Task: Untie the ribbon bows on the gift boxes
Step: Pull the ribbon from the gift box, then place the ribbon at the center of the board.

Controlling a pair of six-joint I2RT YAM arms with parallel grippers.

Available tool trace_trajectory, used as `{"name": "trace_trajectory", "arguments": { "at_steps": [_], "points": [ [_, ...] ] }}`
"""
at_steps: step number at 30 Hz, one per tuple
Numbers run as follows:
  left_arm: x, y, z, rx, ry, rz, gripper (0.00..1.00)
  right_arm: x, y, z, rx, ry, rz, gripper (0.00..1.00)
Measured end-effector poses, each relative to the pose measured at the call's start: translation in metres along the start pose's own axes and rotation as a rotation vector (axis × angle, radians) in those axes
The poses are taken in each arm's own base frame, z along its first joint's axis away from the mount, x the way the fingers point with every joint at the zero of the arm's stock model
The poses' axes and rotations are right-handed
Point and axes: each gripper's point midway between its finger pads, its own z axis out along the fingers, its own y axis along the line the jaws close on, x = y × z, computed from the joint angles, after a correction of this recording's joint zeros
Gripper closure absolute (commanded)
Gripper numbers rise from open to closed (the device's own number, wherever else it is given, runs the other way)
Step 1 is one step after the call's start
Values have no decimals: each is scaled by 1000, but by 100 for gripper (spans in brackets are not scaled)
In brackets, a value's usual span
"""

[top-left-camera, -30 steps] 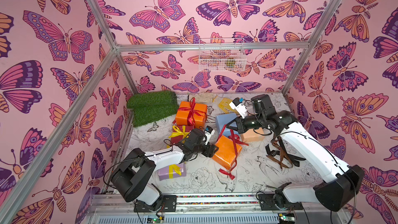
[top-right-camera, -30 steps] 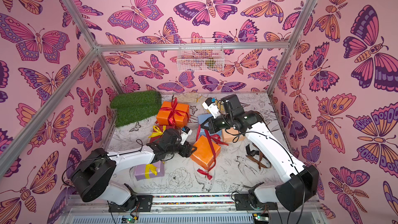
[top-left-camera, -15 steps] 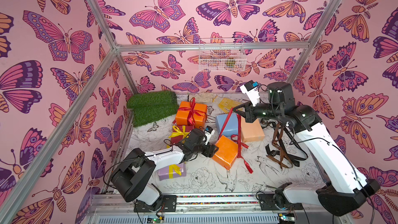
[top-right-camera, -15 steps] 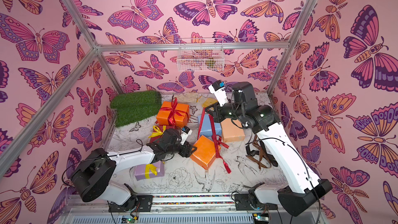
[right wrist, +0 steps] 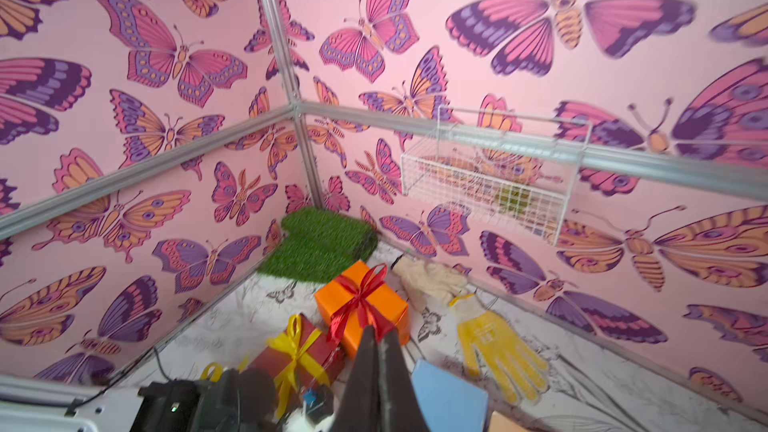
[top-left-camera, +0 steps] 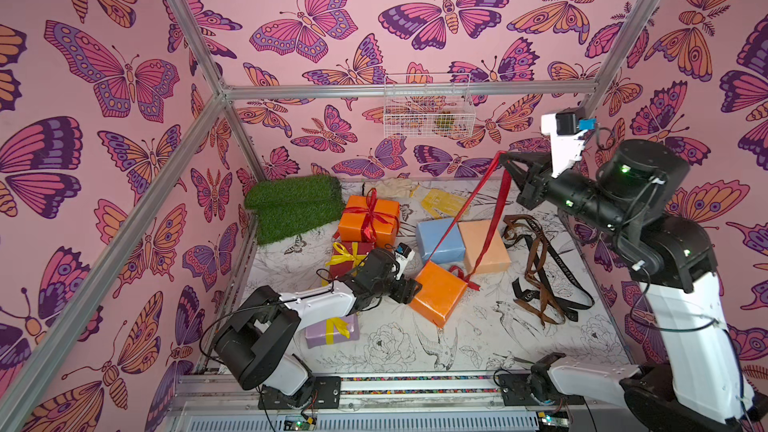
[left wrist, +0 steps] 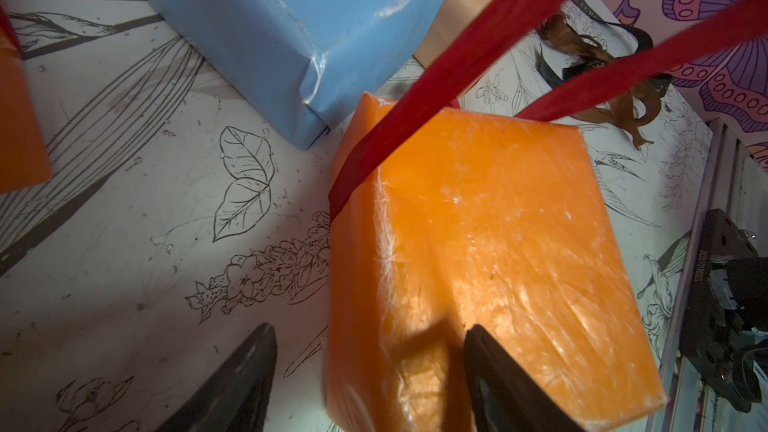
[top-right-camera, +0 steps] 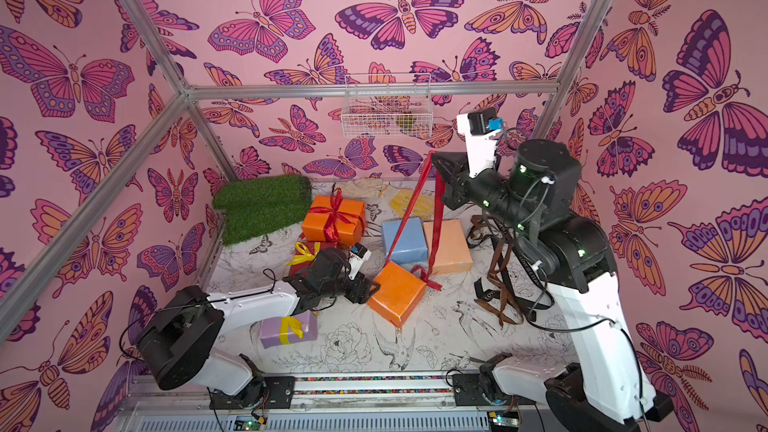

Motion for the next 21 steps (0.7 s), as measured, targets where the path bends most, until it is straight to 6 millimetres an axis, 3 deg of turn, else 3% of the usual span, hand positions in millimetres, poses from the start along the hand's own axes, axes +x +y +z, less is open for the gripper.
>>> {"name": "trace_trajectory", "arguments": {
  "at_steps": [8,14,21],
  "points": [
    [0,1,0,-3,-1,1,27,-71,-20,-42,176,-216,-119,100],
    [-1,1,0,-6,-3,4,27,-129,-26,-88,287,-405,-207,100],
    [-2,1,0,-8,-3,11,27,-173,-33,-141,432,-581,-297,100]
  ]
}}
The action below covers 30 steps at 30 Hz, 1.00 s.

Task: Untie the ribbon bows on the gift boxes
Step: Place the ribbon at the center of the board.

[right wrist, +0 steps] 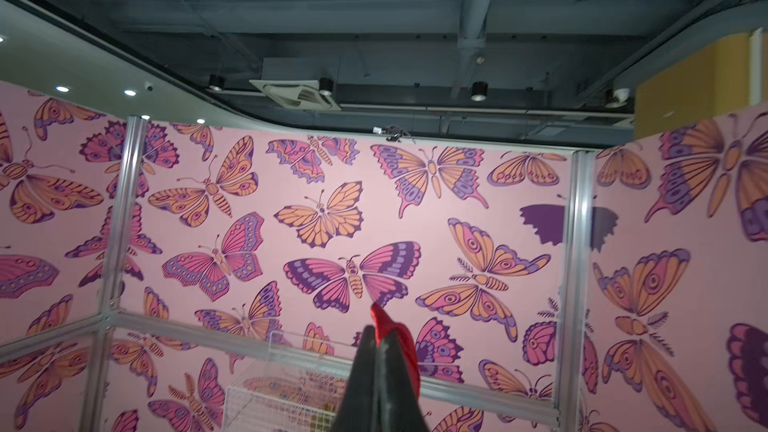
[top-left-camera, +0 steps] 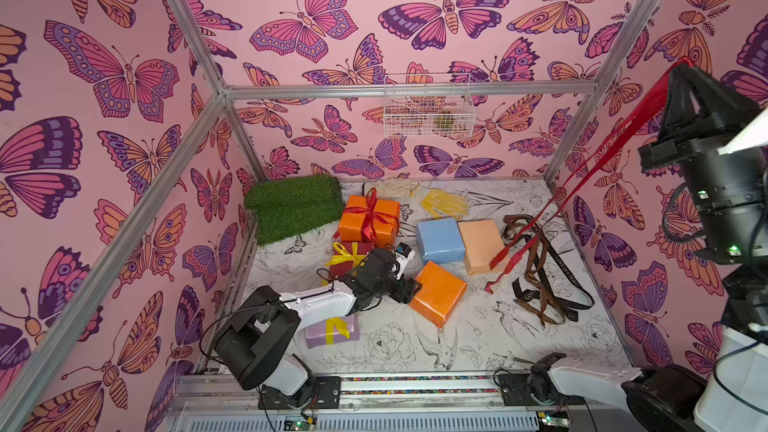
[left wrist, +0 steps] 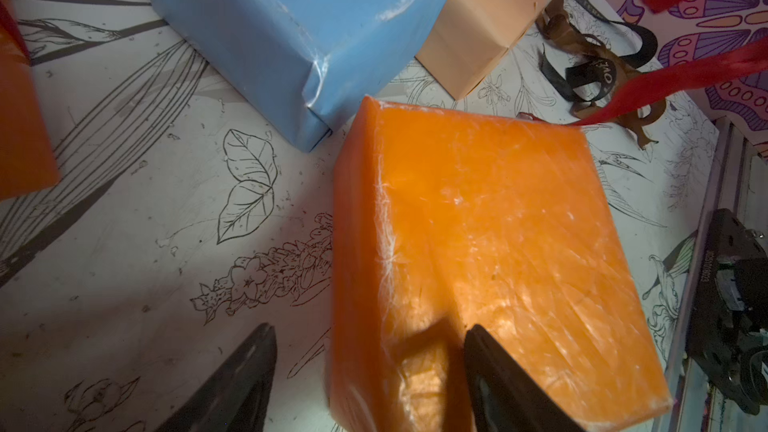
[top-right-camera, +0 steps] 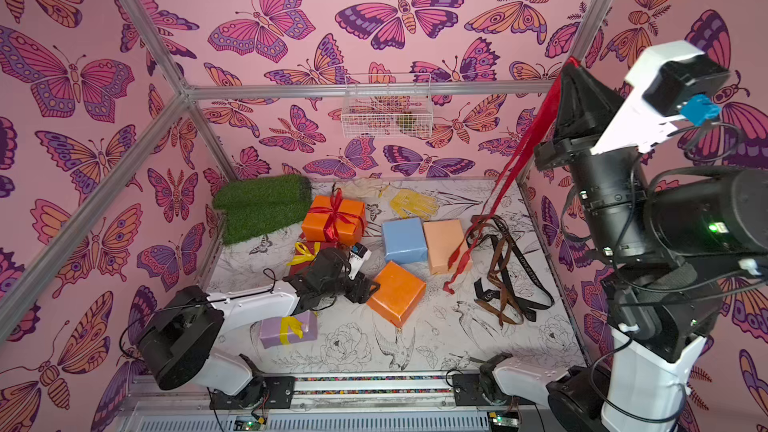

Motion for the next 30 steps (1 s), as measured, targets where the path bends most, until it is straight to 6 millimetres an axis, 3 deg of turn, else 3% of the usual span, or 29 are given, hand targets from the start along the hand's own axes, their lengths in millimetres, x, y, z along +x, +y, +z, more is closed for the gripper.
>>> {"name": "trace_trajectory", "arguments": {
  "at_steps": [4,7,9,12,15,17,18,22,24,26,29,30],
  "points": [
    [0,0,0,-1,1,3,27,-21,-19,-9,84,-62,-54,100],
    [0,0,0,-2,1,5,27,-23,-33,-13,164,-67,-103,100],
    [-1,0,0,-3,-1,7,27,-12,-41,-11,227,-36,-144,100],
    [-1,0,0,-3,0,8,27,26,-43,3,288,67,-220,100],
    [-1,0,0,-3,1,8,27,89,-50,26,336,227,-281,100],
    [-1,0,0,-4,1,8,27,138,-71,34,384,338,-287,100],
    [-1,0,0,-4,1,8,27,174,-89,36,417,415,-273,100],
    [-1,1,-2,-12,3,7,27,303,-149,15,496,673,-124,100],
    [-1,1,-5,-17,4,10,27,364,-165,-1,507,787,-18,100],
    [-2,2,-7,-27,2,14,27,415,-167,-16,497,885,81,100],
    [-2,3,-9,-36,2,16,27,487,-151,-36,442,1026,240,100],
    [-2,4,-9,-39,4,16,26,501,-146,-40,428,1055,279,100]
  ]
}}
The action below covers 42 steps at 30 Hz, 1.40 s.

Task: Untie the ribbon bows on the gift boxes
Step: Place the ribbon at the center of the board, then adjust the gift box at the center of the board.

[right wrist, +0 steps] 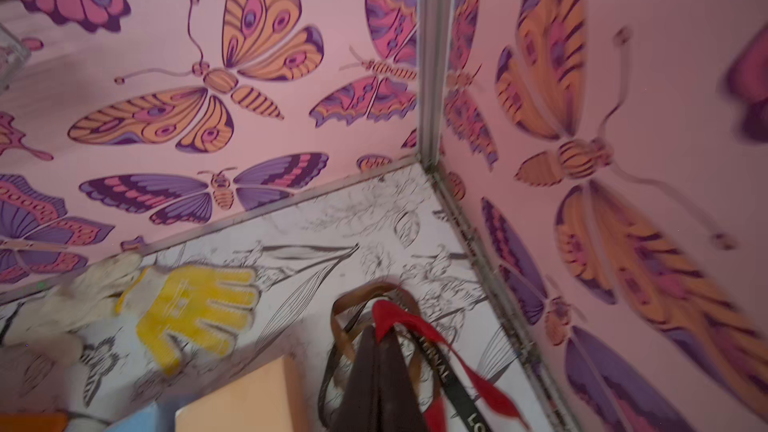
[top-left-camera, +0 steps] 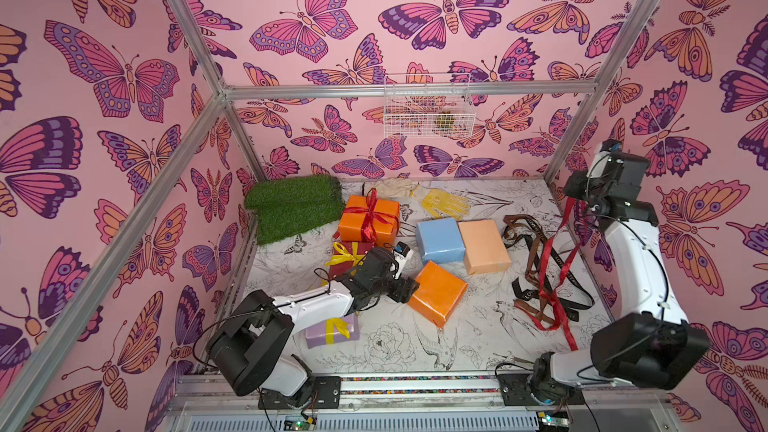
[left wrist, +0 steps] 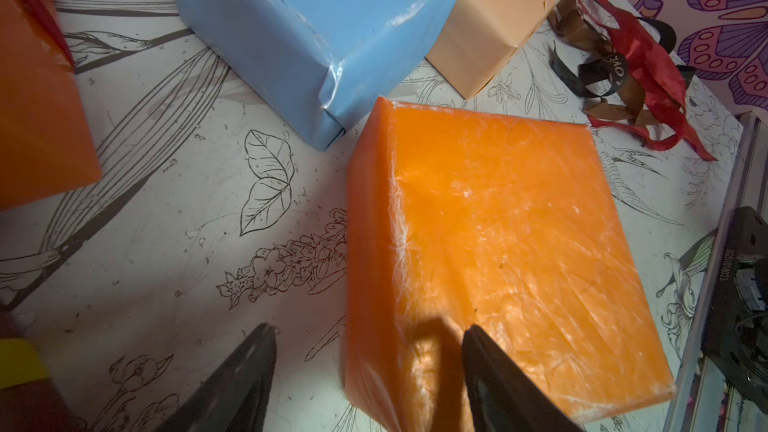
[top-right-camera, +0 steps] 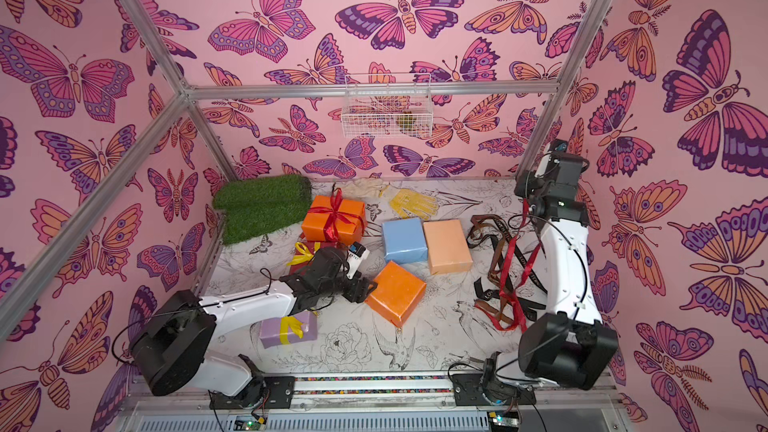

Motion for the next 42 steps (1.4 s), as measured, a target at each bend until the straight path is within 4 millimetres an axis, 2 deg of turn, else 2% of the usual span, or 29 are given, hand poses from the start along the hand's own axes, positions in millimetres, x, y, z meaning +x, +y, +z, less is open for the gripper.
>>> {"name": "trace_trajectory", "arguments": {
  "at_steps": [4,10,11,13,15,17,18,19,23,26,28,30,33,35,37,39,42],
  "points": [
    [3,1,0,-3,11,-2,26,46,10,45,-96,167,84,100],
    [4,1,0,-3,18,-5,27,118,10,92,-113,403,175,98],
    [4,1,0,-3,18,-5,27,126,11,96,-111,431,179,92],
    [4,1,0,-3,18,-4,26,148,12,104,-100,506,195,69],
    [4,1,-1,-3,19,-5,27,162,15,111,-87,566,197,51],
    [4,0,-1,-2,19,-4,27,170,19,116,-68,600,177,37],
    [4,0,-1,-2,19,-3,27,173,21,116,-52,610,159,26],
    [5,-1,-1,0,20,-2,27,176,24,114,-37,621,137,22],
    [5,-5,-3,5,23,3,27,173,42,101,4,620,33,19],
    [4,-8,-6,10,22,7,27,160,63,84,4,583,-31,21],
    [2,-10,-8,13,15,10,28,154,82,65,-27,540,-55,22],
    [0,-12,-8,17,11,11,28,161,110,34,-89,496,-76,23],
    [-4,-14,-9,22,6,10,29,193,152,-12,-198,494,-118,24],
    [-6,-17,-8,29,6,9,29,221,169,-35,-246,529,-153,25],
    [-8,-19,-7,36,9,6,29,248,174,-51,-262,569,-173,25],
    [-7,-20,-6,42,16,3,29,275,172,-68,-267,609,-176,25],
    [-6,-22,-2,54,30,1,30,300,164,-93,-286,645,-139,25]
  ]
}}
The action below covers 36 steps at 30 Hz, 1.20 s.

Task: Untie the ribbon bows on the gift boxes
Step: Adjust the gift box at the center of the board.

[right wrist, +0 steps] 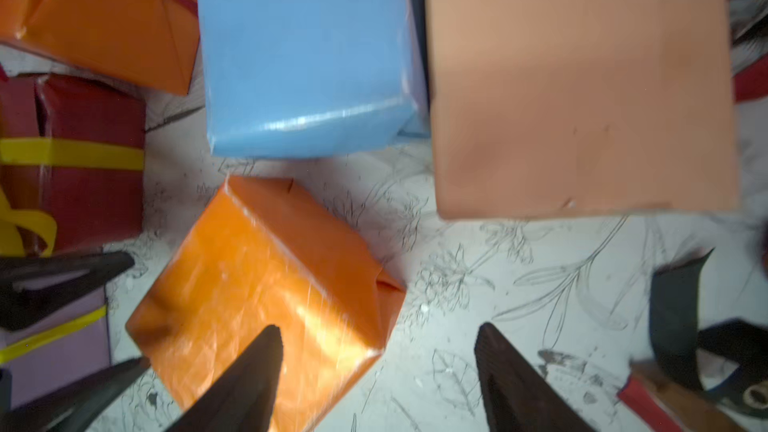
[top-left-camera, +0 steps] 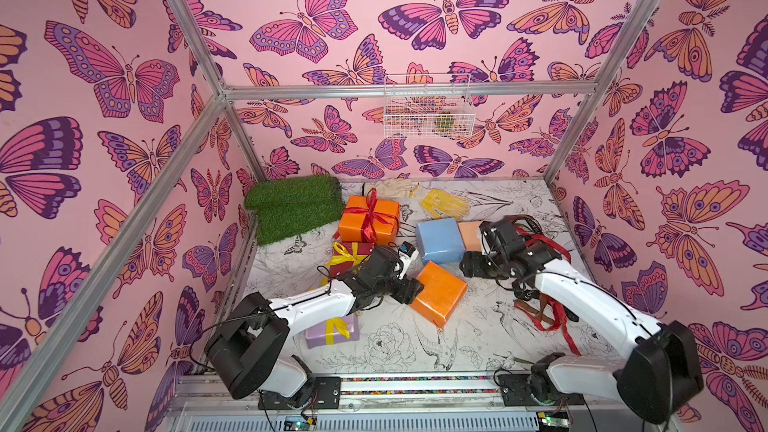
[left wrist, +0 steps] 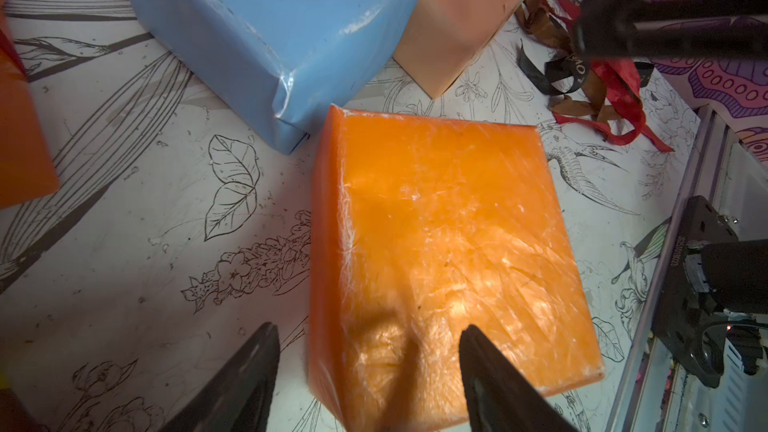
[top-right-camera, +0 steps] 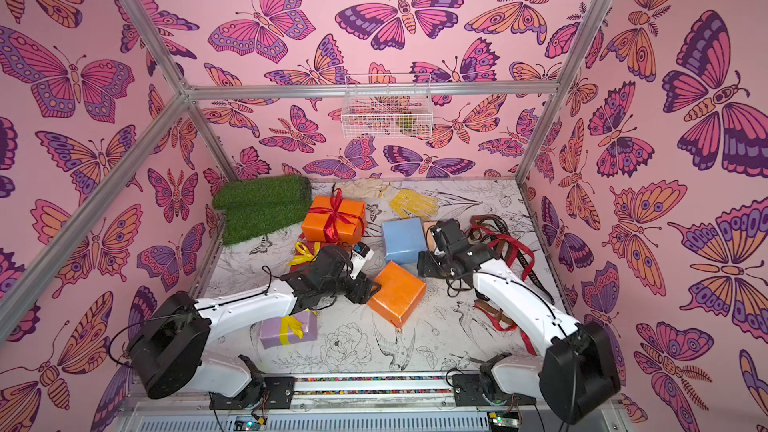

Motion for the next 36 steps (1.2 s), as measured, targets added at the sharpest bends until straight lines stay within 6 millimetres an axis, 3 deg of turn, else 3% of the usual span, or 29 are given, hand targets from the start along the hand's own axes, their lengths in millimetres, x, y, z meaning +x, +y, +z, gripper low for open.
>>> {"name": "trace_trajectory", "arguments": {
  "at_steps": [5,13,17,22,28,36],
  "points": [
    [1,-3,8,21,21,-12,35,29,10,-7,-109,0,83,27],
    [-1,-12,13,53,34,-30,40,62,18,39,-194,126,186,39],
    [0,-15,14,60,38,-46,48,54,27,43,-232,108,198,41],
    [2,-16,18,66,53,-74,60,49,24,44,-217,86,213,43],
    [-3,-22,26,77,57,-89,61,38,12,47,-181,64,239,44],
    [-12,-23,38,84,35,-107,62,1,2,58,-150,40,239,46]
  ]
}}
